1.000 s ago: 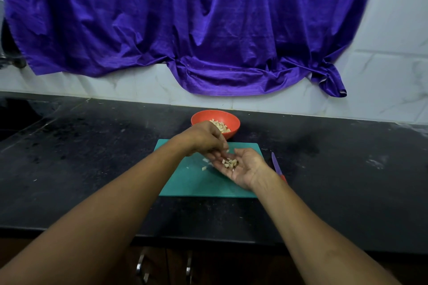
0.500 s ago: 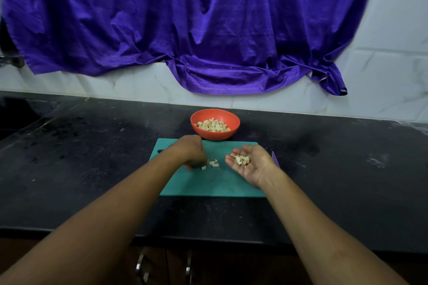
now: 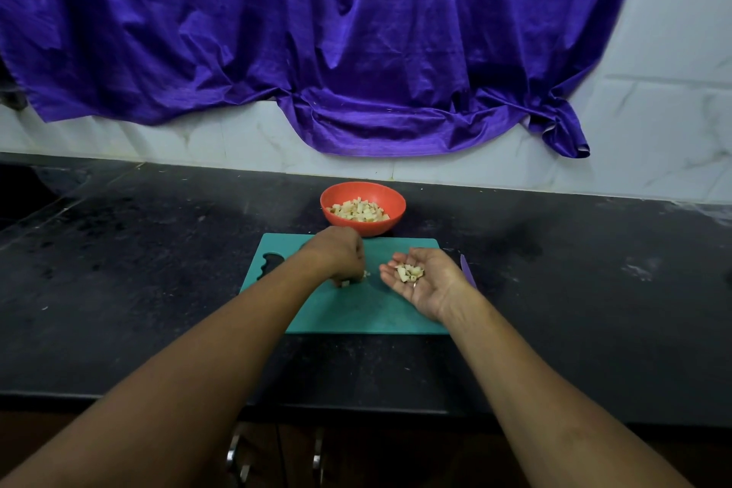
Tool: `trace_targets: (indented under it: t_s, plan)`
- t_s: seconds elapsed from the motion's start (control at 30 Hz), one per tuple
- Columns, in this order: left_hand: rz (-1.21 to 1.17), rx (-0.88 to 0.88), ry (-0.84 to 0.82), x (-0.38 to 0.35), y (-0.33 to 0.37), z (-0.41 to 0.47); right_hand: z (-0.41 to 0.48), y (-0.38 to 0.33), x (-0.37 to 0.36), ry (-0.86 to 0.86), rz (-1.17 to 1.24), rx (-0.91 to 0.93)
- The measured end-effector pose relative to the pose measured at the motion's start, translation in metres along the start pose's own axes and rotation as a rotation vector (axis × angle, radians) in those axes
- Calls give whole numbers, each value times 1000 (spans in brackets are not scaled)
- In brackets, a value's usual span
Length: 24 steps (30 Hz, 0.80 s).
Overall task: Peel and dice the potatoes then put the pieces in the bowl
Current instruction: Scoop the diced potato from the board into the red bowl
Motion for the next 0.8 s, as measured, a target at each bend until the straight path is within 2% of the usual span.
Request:
trace_targets:
  t_s: [0.4,0.63,0.73,0.8]
  plan:
    - [33,-49,92,3,-1,0,-3,1,-1,5,-42,23]
    - [28,-62,80,3,0,-1,-5,1,-1,12,-65,37]
    - [0,-55,62,2,-3,0,-6,1,-1,15,-74,36]
    - [-103,-17,45,2,-11,1,-7,2,-2,14,-78,32]
Point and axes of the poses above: each hand's wrist, its own z-axis towards the middle knuckle, its own x-axis out of the back of the hand, y = z × x, the point moved 6 cm from there along z, towards the middle knuckle, and after that the axes turned 7 degrees about -z, right-handed, at the moved point
